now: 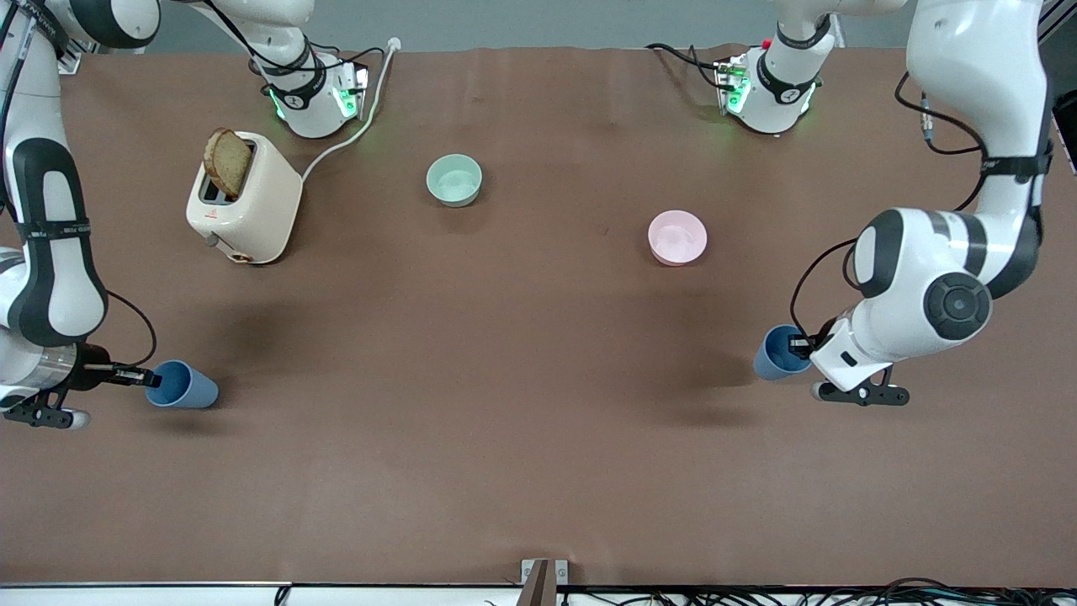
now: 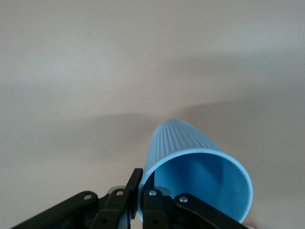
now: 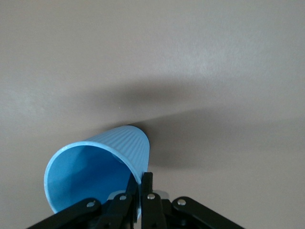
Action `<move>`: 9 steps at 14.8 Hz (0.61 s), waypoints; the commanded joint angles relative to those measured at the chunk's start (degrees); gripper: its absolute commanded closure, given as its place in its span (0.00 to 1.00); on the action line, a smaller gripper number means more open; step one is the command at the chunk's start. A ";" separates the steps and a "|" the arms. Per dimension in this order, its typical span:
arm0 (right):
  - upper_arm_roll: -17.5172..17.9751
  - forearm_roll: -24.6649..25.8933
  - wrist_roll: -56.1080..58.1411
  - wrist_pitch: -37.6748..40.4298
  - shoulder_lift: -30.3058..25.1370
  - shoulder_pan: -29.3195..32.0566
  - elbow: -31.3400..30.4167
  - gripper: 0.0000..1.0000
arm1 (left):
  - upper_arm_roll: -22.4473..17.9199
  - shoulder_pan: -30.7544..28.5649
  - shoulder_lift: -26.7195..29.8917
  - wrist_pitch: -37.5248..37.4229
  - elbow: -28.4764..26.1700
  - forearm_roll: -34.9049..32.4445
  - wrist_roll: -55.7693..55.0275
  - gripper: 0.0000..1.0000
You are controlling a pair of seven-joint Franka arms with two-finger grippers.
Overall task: Stack blue cups with both arms
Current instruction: 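Close the left gripper and the right gripper around the blue cups, then carry the cup with the left gripper toward the table middle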
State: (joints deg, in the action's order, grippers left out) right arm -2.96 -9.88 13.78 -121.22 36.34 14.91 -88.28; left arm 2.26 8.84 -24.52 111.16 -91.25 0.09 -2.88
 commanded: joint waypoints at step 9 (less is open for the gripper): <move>0.41 7.06 -5.06 17.48 -26.83 -6.72 -1.10 0.98 | 2.58 23.05 -11.93 0.54 12.75 0.17 -0.29 0.99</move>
State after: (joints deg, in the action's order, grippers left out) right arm -2.69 -5.15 12.27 -107.39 16.51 9.85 -86.44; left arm 5.12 29.41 -32.19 110.86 -82.99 0.13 -4.11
